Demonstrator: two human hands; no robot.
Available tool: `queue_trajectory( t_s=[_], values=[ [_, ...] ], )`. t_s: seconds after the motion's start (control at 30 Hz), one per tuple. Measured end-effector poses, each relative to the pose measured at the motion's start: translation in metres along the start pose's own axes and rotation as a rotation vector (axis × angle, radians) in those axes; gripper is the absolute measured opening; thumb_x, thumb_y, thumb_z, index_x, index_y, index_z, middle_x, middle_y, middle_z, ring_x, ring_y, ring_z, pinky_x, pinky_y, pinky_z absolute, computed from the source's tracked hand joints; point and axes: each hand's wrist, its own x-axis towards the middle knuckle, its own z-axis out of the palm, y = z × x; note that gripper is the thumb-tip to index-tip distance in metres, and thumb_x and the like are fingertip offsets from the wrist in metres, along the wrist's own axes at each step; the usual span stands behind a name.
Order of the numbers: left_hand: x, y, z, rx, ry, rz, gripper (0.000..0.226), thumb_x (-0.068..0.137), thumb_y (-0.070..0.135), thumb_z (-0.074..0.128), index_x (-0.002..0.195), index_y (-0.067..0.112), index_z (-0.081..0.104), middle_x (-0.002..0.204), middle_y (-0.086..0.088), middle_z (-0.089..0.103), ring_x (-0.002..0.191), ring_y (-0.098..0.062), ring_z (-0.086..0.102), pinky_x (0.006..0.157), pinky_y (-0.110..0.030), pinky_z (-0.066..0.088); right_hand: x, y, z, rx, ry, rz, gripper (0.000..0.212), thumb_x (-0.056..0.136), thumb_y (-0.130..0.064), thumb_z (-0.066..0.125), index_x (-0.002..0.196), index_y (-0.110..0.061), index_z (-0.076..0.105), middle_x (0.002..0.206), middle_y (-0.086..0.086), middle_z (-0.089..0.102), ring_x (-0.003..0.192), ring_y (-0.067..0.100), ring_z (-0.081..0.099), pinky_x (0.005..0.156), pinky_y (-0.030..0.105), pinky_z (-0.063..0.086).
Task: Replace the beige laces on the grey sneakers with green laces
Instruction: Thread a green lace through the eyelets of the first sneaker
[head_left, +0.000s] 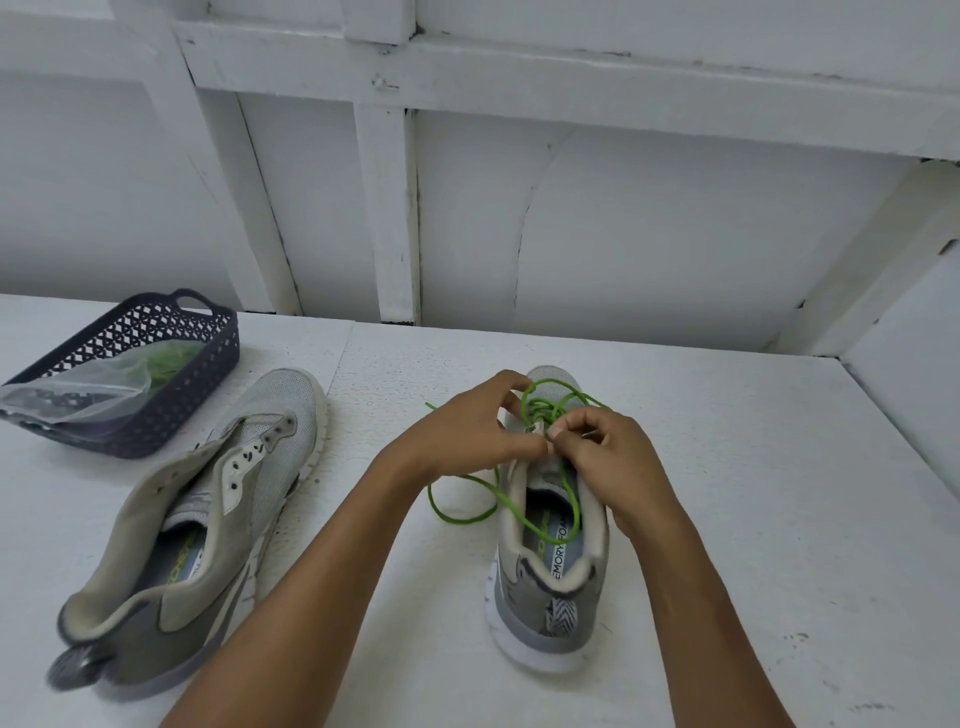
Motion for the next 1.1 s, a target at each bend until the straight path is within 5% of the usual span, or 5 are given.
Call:
queue_trajectory(
  t_s=[0.33,0.6,0.77,0.87,1.1],
  values=[
    [-0.001,-0.004,-0.005,-0.130,0.065,-0.067,0.052,0.064,0.035,0.062,0.116,0.031,0.056,0.101,0.010,0.062,0.084,-0.013,0.065,0.071,-0.037,0.062,0.002,-0.017,-0.063,1.165,0.049,0.140,0.025,0.099,-0.003,0.038,0.078,-0.011,0.049,0.066,0.007,0.066,0.055,0.019,0.066,0.057,0.031,0.060],
    [0.001,0.001,-0.003,-0.100,0.040,-0.065,0.053,0.065,0.032,0.060,0.118,0.030,0.058,0.103,0.008,0.062,0.086,-0.013,0.065,0.070,-0.035,0.062,-0.011,-0.007,-0.069,-0.199,-0.425,0.100,0.025,0.090,-0.029,0.069,0.077,-0.007,0.071,0.063,-0.013,0.063,0.058,-0.005,0.055,0.065,0.022,0.040],
    [-0.002,0.001,-0.005,-0.110,0.047,-0.081,0.053,0.064,0.034,0.060,0.117,0.030,0.059,0.102,0.007,0.064,0.088,-0.013,0.066,0.071,-0.037,0.062,-0.003,-0.002,-0.067,0.784,-0.331,-0.157,0.020,0.079,-0.031,0.070,0.066,-0.018,0.062,0.106,0.015,0.073,0.111,0.023,0.066,0.096,0.033,0.053],
    [-0.002,-0.003,-0.006,-0.124,0.048,-0.095,0.051,0.064,0.032,0.060,0.115,0.031,0.060,0.101,0.006,0.064,0.089,-0.014,0.067,0.072,-0.039,0.062,-0.002,-0.003,-0.076,1.157,-0.203,0.005,0.030,0.091,-0.030,0.050,0.065,-0.016,0.048,0.054,0.002,0.055,0.047,0.013,0.055,0.047,0.022,0.048],
    [-0.003,-0.007,-0.012,-0.149,0.062,-0.102,0.053,0.064,0.029,0.061,0.116,0.030,0.058,0.102,-0.001,0.063,0.088,-0.015,0.067,0.073,-0.040,0.062,-0.008,0.009,-0.076,-0.111,-0.353,0.121,0.025,0.089,-0.038,0.069,0.084,-0.014,0.069,0.056,-0.006,0.046,0.042,0.006,0.032,0.044,0.019,0.024]
  ],
)
